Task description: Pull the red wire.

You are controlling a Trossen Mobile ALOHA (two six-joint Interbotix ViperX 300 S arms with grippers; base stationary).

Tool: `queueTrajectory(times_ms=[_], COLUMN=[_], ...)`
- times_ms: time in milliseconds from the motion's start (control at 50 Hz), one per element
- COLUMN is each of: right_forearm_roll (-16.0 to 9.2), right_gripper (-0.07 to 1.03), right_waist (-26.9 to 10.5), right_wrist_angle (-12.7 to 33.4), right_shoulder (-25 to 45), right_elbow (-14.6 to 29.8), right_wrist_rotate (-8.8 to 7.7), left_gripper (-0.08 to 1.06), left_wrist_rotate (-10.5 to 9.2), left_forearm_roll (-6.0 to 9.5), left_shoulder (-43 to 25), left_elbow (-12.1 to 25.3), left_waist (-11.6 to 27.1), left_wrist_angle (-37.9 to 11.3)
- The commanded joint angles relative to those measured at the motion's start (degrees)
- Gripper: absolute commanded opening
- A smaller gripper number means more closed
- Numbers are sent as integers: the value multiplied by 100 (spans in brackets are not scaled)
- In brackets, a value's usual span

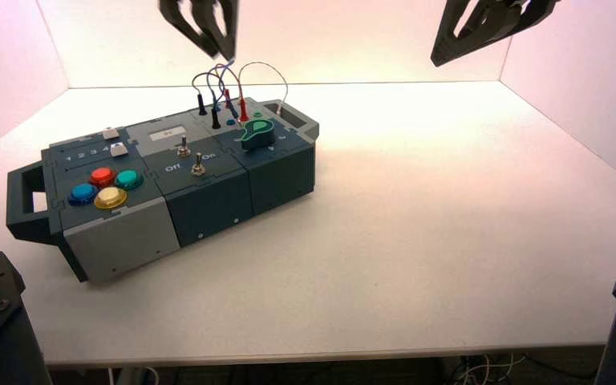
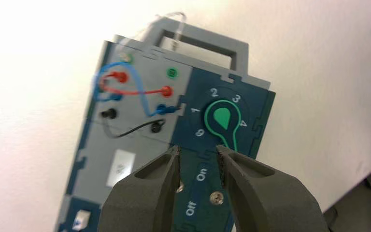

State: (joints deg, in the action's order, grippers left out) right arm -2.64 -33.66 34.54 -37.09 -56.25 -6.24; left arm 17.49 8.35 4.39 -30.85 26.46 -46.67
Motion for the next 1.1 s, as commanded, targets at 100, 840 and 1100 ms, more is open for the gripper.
queueTrajectory(times_ms=[100,840,1100], right_forearm_roll=[-18,-18,-18], right_gripper=[48,48,48], right_waist=[18,18,18], right_wrist_angle=[-44,-35,-35], right_shoulder=[0,-9,-18], right_elbow=[70,62,70], right_wrist_rotate=[26,35,35], left_gripper=[42,43,45], left_wrist_rotate=[18,-132,-105], left_forearm_roll=[44,18,-9], left_shoulder=[-536,-1257,-1318], left_elbow=[624,791,861], left_waist=[105,-149,-387], left_wrist_angle=[-316,-53,88])
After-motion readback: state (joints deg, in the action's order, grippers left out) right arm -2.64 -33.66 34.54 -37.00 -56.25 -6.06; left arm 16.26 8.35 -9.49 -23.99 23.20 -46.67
